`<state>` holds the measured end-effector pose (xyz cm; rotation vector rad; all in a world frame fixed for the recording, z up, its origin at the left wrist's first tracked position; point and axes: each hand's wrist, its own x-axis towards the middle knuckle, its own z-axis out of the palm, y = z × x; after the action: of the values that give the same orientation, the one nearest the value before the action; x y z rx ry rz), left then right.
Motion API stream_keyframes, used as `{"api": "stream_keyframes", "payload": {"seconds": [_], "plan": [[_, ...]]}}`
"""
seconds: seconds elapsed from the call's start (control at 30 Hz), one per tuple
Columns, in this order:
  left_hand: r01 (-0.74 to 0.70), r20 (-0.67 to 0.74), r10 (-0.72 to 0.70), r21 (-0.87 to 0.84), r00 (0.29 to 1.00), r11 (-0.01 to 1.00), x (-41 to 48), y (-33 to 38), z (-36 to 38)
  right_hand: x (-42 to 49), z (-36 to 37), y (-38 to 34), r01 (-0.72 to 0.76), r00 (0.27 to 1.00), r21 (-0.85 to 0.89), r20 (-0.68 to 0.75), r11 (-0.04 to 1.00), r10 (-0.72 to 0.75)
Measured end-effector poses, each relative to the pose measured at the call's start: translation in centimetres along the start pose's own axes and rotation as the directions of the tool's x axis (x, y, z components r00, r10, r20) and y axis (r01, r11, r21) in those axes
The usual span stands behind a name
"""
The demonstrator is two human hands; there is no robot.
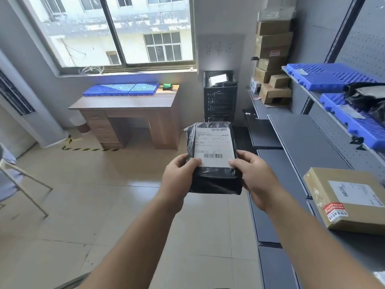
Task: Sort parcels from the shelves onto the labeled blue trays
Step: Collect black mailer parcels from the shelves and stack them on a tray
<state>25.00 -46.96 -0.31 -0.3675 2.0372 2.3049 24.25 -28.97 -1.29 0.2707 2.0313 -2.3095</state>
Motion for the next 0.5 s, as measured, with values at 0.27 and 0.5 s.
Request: {"api": "stream_keyframes", "payload": {"seconds": [0.27,0.5], "plan": [[-0.008,0.005,0.008,-0.031,1.0,0.999,10.7,2.3,3.0,11.9,-0.2,-1.5,0.04,0.999,-0.056,-0.01,0.998,-0.041],[-0.002,0.092,0.006,-0.039,0.996,0.999,23.2,4.6,5.1,22.8,0.8,-3.3,0.048,0.987,-0.079,-0.152,0.996,-0.06]]}}
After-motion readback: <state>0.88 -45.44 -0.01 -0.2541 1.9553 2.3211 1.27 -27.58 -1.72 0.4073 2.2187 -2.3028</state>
